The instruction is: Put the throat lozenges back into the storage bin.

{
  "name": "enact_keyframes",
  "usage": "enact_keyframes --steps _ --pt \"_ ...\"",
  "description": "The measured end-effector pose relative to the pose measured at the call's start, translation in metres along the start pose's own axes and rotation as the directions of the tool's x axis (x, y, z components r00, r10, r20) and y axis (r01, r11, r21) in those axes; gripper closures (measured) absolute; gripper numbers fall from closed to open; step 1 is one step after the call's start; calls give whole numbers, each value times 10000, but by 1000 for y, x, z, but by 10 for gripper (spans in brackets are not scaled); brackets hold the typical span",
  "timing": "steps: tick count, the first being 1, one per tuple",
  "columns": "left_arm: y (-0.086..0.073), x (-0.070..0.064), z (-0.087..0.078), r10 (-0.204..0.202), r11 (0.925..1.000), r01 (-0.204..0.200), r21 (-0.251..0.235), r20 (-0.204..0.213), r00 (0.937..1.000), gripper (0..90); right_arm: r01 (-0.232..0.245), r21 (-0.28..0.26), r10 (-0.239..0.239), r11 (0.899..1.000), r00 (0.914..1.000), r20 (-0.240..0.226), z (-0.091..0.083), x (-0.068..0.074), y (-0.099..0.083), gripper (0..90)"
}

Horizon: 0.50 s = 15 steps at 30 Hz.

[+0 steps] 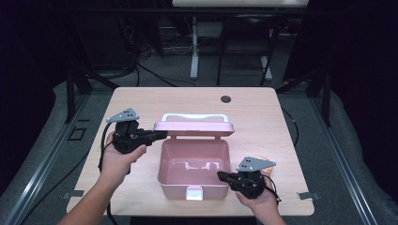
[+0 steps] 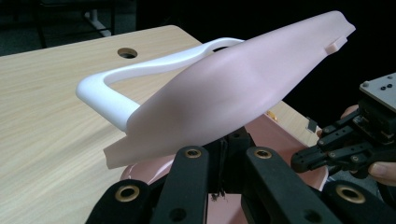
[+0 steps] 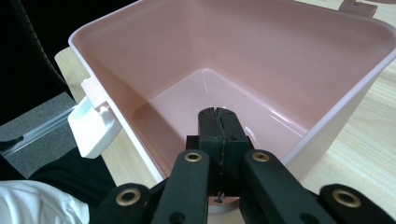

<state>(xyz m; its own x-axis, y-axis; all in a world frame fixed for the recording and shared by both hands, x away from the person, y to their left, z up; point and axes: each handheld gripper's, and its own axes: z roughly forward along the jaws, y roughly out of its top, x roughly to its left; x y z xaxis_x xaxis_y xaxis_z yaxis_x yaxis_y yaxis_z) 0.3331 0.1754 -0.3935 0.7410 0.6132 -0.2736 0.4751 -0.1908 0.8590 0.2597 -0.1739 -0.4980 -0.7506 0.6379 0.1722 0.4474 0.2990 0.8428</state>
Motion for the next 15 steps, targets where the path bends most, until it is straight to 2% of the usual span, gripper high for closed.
enact_keyframes --steps 15 --pt "6 6 5 53 10000 -50 63 -374 9993 898 14 -13 -14 10000 10000 29 0 1 0 900"
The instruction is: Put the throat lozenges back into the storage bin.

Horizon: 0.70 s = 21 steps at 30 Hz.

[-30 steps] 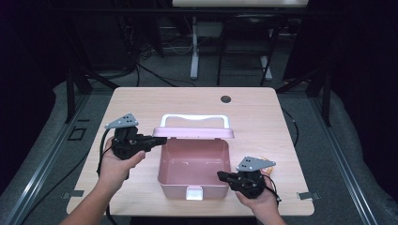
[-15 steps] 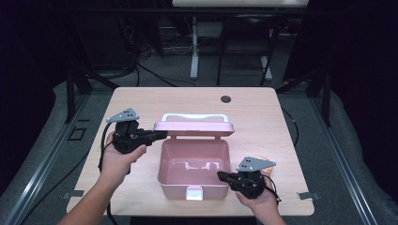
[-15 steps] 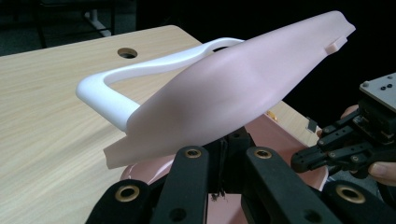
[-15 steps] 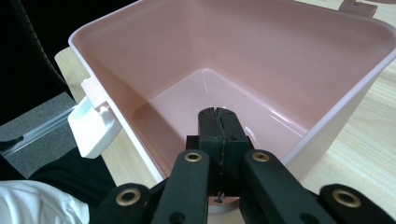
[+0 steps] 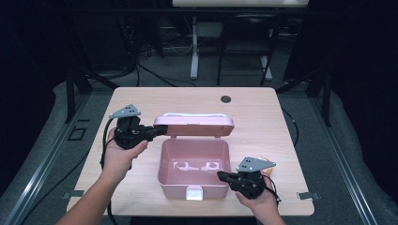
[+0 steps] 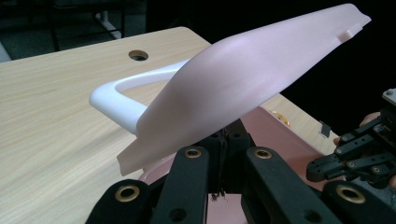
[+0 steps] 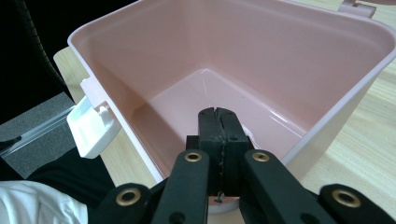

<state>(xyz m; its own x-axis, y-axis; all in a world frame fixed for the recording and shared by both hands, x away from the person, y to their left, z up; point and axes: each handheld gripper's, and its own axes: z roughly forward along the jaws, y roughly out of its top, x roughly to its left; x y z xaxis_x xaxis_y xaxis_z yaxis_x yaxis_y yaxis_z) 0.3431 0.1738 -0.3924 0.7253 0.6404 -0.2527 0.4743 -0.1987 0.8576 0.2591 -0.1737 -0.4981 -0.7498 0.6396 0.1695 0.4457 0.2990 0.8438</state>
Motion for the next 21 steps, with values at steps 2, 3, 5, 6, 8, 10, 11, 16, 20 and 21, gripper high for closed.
enact_keyframes --steps 2,3,5,6,8,10,11,16,20,21 --pt "0 1 1 -13 10000 13 -7 -33 10000 898 -5 -2 5 10000 10000 -7 0 0 0 900" --pt "0 1 1 -5 10000 5 33 -55 10000 898 0 -4 0 10000 10000 -4 0 0 0 900" --pt "1 2 1 51 10000 -50 85 -136 9999 898 4 -1 -4 10000 10000 -1 0 0 0 900" --pt "1 2 2 23 10000 -23 51 -151 9999 898 7 -2 -7 10000 10000 4 0 0 0 900" --pt "1 3 2 -21 10000 21 43 -164 9999 898 13 -15 -13 10000 10000 -3 0 0 0 900" --pt "1 4 2 -19 10000 19 19 -202 9998 898 4 -19 -4 10000 10000 -9 0 0 0 900" --pt "1 5 2 -33 10000 33 -5 -203 9998 897 7 -20 -7 10000 10000 -10 0 0 0 900" --pt "1 6 3 -38 10000 39 42 -272 9996 897 13 -15 -13 10000 10000 -5 0 0 0 900" --pt "1 7 3 -53 10000 52 -27 -307 9995 898 14 -20 -14 10000 10000 -5 0 0 0 900" --pt "1 7 3 -49 10000 49 -14 -319 9995 897 14 -19 -14 10000 10000 -3 0 0 0 900"
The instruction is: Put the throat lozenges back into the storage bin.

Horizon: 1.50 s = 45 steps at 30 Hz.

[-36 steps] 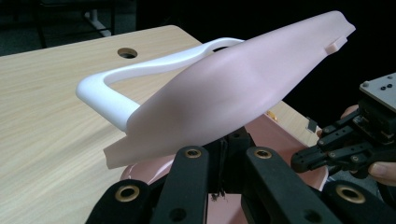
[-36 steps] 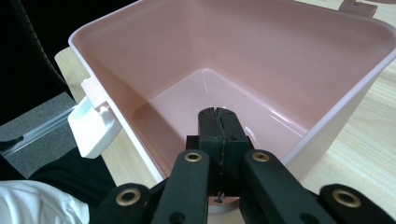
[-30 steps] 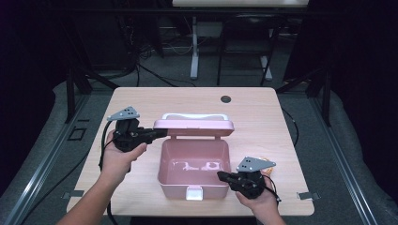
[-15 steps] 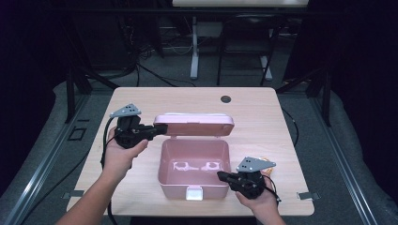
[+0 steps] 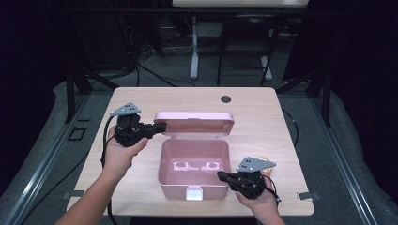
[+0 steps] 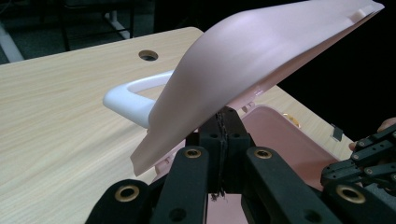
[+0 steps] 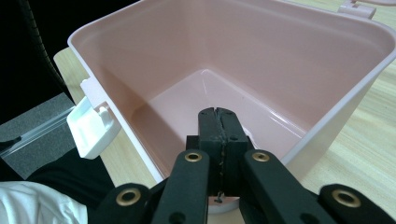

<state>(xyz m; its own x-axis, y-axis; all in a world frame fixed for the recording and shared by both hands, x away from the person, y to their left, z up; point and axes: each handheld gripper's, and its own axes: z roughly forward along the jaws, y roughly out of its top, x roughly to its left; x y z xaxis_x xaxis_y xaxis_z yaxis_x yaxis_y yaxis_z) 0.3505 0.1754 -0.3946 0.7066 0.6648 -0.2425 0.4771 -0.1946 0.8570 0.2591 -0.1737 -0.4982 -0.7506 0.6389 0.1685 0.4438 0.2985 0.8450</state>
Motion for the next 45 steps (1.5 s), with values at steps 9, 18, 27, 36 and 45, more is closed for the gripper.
enact_keyframes --steps 9,18,27,36,45 --pt "0 3 -1 0 10000 0 29 -87 10000 897 -6 -7 6 10000 10000 8 0 0 0 900" --pt "1 5 3 -118 9999 119 41 -163 9998 897 -1 -16 1 10000 10000 4 0 0 0 900" --pt "2 8 6 -148 9998 152 123 -288 9995 897 23 -16 -23 10000 10000 9 0 0 0 900" --pt "2 12 10 -302 9994 308 155 -378 9988 897 34 -64 -34 10000 10000 34 0 0 0 900" --pt "-1 17 14 -374 9990 386 228 -481 9981 893 32 -118 -32 9999 10000 63 0 0 -1 900"
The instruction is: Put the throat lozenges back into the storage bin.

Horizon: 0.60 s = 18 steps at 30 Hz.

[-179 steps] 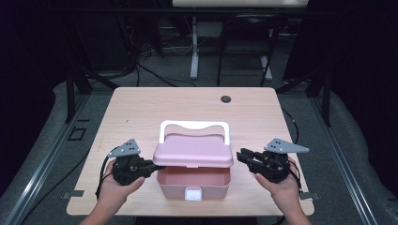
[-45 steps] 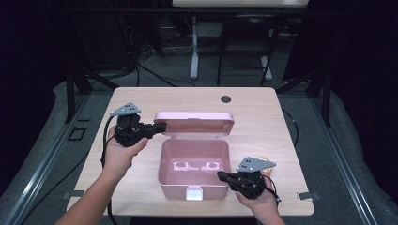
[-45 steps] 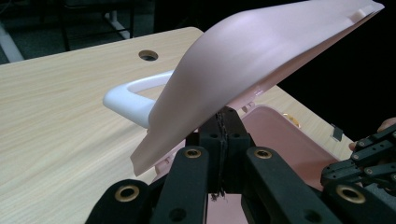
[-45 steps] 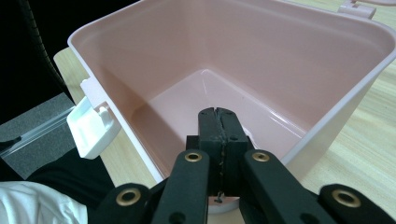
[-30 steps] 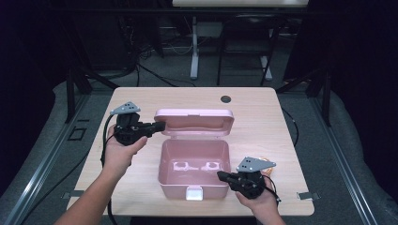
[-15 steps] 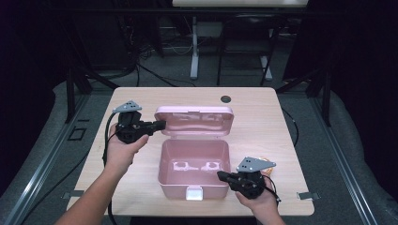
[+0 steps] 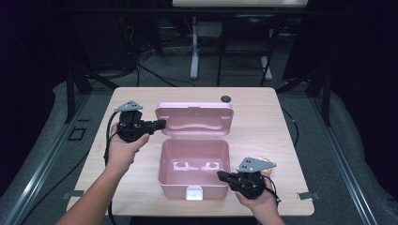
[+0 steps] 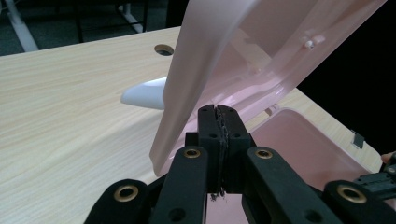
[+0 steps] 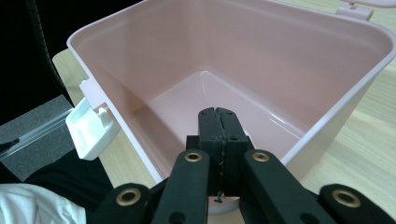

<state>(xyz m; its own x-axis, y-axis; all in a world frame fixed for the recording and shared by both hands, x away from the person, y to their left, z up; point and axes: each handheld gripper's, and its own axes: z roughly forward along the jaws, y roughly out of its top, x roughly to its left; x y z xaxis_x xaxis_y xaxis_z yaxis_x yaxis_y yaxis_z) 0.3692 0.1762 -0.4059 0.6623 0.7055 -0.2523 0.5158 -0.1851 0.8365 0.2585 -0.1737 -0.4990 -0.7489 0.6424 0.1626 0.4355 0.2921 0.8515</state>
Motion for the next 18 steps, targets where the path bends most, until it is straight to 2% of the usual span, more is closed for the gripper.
enact_keyframes --steps 9,18 --pt "-6 8 1 -307 9995 308 44 -117 9995 889 -26 -33 26 10000 10000 2 0 0 0 900" --pt "-8 12 -1 -301 9995 302 49 -215 9993 876 -53 -32 53 10000 10000 7 0 0 0 900"
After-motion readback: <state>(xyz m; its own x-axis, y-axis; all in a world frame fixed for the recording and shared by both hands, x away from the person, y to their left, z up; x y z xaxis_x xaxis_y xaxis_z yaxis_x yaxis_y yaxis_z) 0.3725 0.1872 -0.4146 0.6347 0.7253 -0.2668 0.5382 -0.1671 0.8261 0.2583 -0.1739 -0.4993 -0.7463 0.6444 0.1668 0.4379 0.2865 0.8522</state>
